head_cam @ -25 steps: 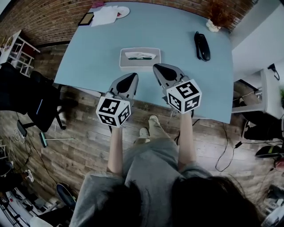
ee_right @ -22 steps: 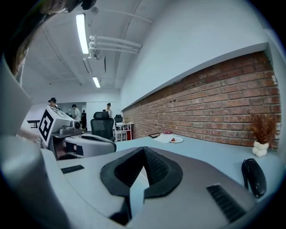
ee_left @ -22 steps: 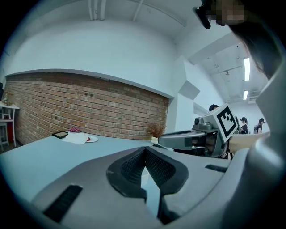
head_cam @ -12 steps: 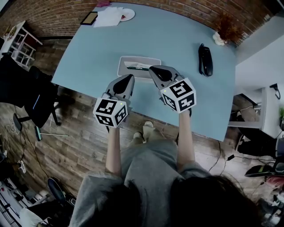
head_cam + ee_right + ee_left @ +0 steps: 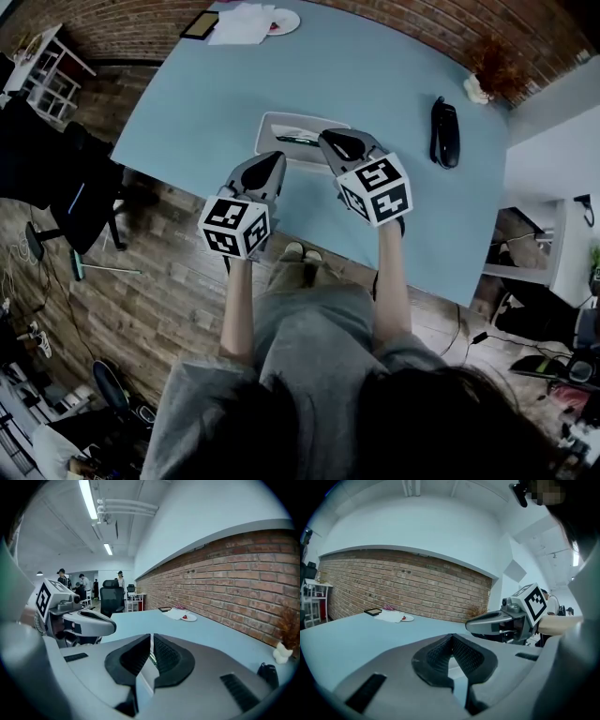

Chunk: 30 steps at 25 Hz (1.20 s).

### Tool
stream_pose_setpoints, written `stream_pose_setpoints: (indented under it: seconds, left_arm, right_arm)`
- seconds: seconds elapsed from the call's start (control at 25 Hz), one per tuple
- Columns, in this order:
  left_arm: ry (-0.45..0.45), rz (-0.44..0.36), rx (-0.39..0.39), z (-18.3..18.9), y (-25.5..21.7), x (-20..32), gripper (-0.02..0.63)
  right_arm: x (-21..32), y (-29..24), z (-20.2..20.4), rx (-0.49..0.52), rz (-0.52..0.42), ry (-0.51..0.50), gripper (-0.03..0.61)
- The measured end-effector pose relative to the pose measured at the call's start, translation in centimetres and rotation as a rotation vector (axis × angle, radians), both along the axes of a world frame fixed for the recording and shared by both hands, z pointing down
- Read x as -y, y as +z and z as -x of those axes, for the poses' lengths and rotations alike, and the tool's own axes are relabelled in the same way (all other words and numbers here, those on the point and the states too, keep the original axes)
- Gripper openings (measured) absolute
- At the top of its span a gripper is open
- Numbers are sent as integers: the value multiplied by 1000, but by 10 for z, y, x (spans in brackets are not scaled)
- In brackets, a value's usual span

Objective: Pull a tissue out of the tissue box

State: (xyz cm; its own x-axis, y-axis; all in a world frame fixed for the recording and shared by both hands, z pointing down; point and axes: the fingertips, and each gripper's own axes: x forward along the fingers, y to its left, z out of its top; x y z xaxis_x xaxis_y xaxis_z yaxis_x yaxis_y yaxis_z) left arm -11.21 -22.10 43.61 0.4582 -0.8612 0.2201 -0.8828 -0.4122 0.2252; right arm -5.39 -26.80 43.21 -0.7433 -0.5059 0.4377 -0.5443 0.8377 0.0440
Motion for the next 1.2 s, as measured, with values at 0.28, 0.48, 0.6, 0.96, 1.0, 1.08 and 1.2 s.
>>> stream_pose_setpoints:
  seconds: [0.28,0.48,0.6,0.96,1.0,1.08,1.2]
  left_arm:
    - [21,50,-14,6,20,12,3]
    - [19,60,-21,13,24,20,3]
    - [22,66,-24,15,26,24,3]
    - [2,94,-42,31,38,29,3]
    - [2,97,-44,32,39,31,3]
    - [3,102,-49,33,40,33,3]
    - [9,112,-53,32,44,37,3]
  right_arm:
    - [13,21,9,-73,26,15,80]
    - [21,35,18,-158,11,-13,83]
    - [27,43,22,-203,6,-29,89]
    - [35,67,38,-302,22,-92,112]
    - [35,69,39,-308,31,-96,112]
    - [36,72,40,-314,47,-104,112]
    - [38,81,40,-333,63,-115,112]
